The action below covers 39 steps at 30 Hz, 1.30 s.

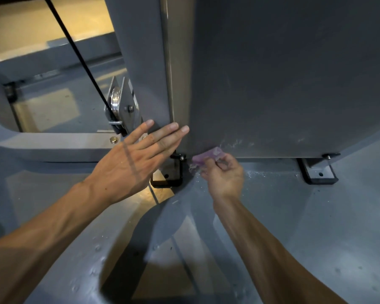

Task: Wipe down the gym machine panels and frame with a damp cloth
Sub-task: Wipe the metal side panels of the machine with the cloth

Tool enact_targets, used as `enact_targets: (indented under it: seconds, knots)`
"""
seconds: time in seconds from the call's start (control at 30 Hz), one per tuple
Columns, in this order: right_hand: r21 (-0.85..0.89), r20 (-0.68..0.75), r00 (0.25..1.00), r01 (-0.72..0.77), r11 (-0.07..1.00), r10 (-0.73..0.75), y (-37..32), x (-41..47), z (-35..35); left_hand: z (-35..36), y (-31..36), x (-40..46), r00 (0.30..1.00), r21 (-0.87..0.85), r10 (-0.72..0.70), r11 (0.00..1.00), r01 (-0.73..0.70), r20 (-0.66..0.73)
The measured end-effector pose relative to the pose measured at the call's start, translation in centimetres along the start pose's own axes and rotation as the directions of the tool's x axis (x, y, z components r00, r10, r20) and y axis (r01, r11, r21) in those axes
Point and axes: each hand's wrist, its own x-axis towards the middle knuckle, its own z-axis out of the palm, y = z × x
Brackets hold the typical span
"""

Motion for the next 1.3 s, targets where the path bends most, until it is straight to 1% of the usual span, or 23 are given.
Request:
enact_targets:
  seconds: [0.07,0.1,0.2,0.27,0.33,0.4,0.5,0.57,0.6,0.63,0.7,0.77,0.83,0.87,0.9,0.93,1.0,1.07,1.1,1.17,1.23,1.27,1.3]
  knots:
    - [-0.149,0.051,0.985,0.169,0.974,-0.163,0.6,-0.5,0.7,-0.1,0.0,0.0,1.0,-0.018,0.003,1.0,-0.003,-0.02]
    - [-0.255,0.079,0.97,0.242,0.936,-0.23,1.0,-0.6,1.3,-0.1,0.0,0.1,0.999,-0.035,-0.003,0.999,0.002,-0.033]
    - [-0.579,0.14,0.912,0.391,0.715,-0.386,1.4,-1.0,2.4,-0.4,-0.1,0.2,0.994,-0.111,-0.041,0.993,0.029,-0.105]
    - [-0.693,0.192,0.868,0.451,0.563,-0.459,1.2,-1.2,2.8,-0.6,-0.3,0.3,0.991,-0.144,-0.055,0.989,0.036,-0.126]
    - [-0.761,0.301,0.837,0.5,0.413,-0.457,1.0,-1.6,3.3,-0.7,-0.4,0.3,0.99,-0.155,-0.057,0.987,0.037,-0.127]
    - [-0.821,0.372,0.83,0.503,0.271,-0.416,0.9,-1.8,4.2,-0.7,-0.2,0.4,0.989,-0.163,-0.061,0.986,0.038,-0.138]
    - [-0.773,0.527,0.74,0.622,0.126,-0.417,0.1,-2.0,5.6,-0.7,0.1,0.6,0.983,-0.183,-0.081,0.982,0.051,-0.162]
    - [-0.72,0.654,0.708,0.691,0.067,-0.267,-0.4,-1.9,6.4,-0.7,0.1,0.7,0.981,-0.185,-0.085,0.981,0.052,-0.172]
    - [-0.712,0.681,0.707,0.7,0.055,-0.192,-0.6,-2.0,6.6,-0.7,0.1,0.7,0.981,-0.185,-0.084,0.981,0.051,-0.174]
    - [-0.71,0.686,0.71,0.701,0.066,-0.163,-0.6,-2.1,6.5,-0.7,0.1,0.7,0.981,-0.186,-0.083,0.981,0.05,-0.174]
    - [-0.729,0.647,0.742,0.67,0.141,-0.176,0.0,-2.6,5.3,-0.7,0.1,0.6,0.982,-0.183,-0.081,0.982,0.05,-0.17]
    - [-0.739,0.568,0.798,0.602,0.302,-0.201,1.2,-3.4,3.5,-0.7,0.0,0.5,0.984,-0.175,-0.081,0.983,0.052,-0.161]
    - [-0.676,0.436,0.857,0.514,0.529,-0.276,2.4,-3.9,1.4,-0.6,0.0,0.4,0.985,-0.179,-0.088,0.982,0.06,-0.152]
    - [-0.63,0.357,0.869,0.495,0.599,-0.342,2.7,-3.8,0.6,-0.6,-0.1,0.3,0.985,-0.183,-0.091,0.981,0.063,-0.148]
    - [-0.612,0.277,0.868,0.491,0.621,-0.413,2.9,-3.4,0.1,-0.6,-0.1,0.3,0.985,-0.186,-0.092,0.98,0.064,-0.145]
    - [-0.614,0.219,0.856,0.495,0.615,-0.469,2.9,-2.9,-0.2,-0.6,-0.1,0.3,0.986,-0.189,-0.091,0.98,0.064,-0.141]
    - [-0.636,0.191,0.821,0.521,0.569,-0.538,2.4,-1.9,0.1,-0.6,-0.1,0.3,0.987,-0.197,-0.092,0.978,0.065,-0.134]
    - [-0.659,0.242,0.773,0.574,0.486,-0.586,1.6,-1.3,1.2,-0.6,-0.1,0.3,0.987,-0.203,-0.093,0.977,0.065,-0.132]
    - [-0.682,0.299,0.76,0.593,0.428,-0.577,1.5,-1.2,2.0,-0.6,-0.1,0.3,0.987,-0.205,-0.091,0.977,0.062,-0.132]
    - [-0.721,0.449,0.748,0.626,0.297,-0.488,1.7,-1.3,3.7,-0.6,-0.2,0.3,0.988,-0.206,-0.08,0.977,0.051,-0.135]
    - [-0.725,0.542,0.747,0.647,0.234,-0.385,2.0,-1.3,5.0,-0.6,-0.3,0.3,0.988,-0.206,-0.075,0.978,0.045,-0.139]
    - [-0.732,0.557,0.766,0.636,0.244,-0.322,2.1,-1.3,5.3,-0.6,-0.3,0.3,0.987,-0.206,-0.076,0.977,0.046,-0.14]
    - [-0.743,0.542,0.805,0.594,0.309,-0.243,2.5,-1.3,5.5,-0.6,-0.3,0.3,0.987,-0.208,-0.079,0.977,0.049,-0.14]
